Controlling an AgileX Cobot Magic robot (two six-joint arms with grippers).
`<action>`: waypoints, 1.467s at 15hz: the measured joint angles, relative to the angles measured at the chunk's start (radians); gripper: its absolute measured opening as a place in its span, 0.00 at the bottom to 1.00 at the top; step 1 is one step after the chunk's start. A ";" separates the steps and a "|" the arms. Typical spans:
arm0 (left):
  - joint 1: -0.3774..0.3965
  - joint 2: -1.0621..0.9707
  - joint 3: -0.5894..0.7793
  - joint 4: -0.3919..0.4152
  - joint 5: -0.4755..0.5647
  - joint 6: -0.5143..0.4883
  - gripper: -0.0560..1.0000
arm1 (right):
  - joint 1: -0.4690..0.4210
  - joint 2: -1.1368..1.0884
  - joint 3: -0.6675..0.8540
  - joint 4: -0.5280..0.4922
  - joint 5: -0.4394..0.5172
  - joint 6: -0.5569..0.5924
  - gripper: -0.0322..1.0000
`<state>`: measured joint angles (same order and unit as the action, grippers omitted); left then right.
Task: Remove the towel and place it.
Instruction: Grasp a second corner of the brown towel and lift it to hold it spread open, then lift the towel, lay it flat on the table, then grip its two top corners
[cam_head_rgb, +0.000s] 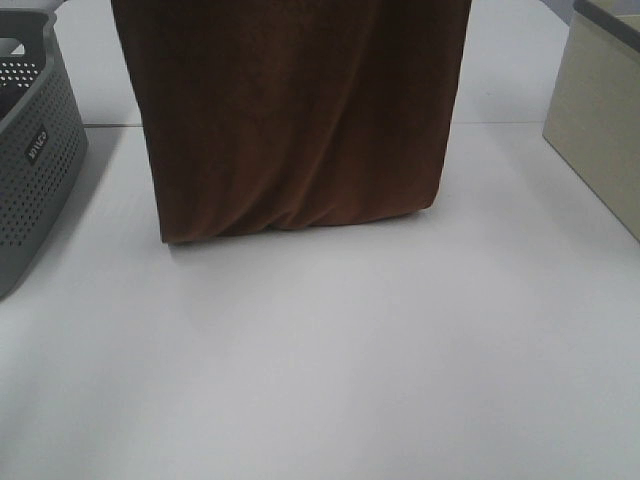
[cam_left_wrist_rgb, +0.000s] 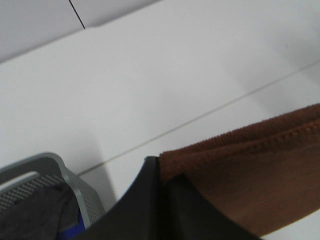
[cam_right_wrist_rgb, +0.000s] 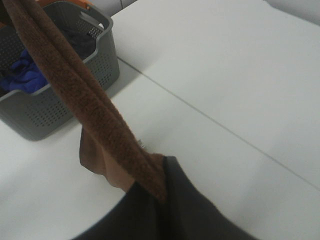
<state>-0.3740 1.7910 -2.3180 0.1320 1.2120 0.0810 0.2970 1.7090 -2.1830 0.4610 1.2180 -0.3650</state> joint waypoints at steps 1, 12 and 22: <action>0.000 -0.042 0.108 -0.014 0.000 -0.008 0.05 | 0.000 -0.035 0.079 0.002 0.000 0.004 0.04; -0.011 -0.537 0.801 -0.252 -0.031 0.080 0.05 | 0.008 -0.408 0.608 0.019 0.000 0.050 0.04; -0.015 -0.741 1.368 -0.533 -0.049 0.126 0.05 | 0.008 -0.727 1.188 0.055 -0.003 0.063 0.04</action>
<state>-0.3890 1.0500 -0.9500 -0.4010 1.1630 0.2070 0.3050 0.9820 -0.9950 0.5160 1.2150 -0.3020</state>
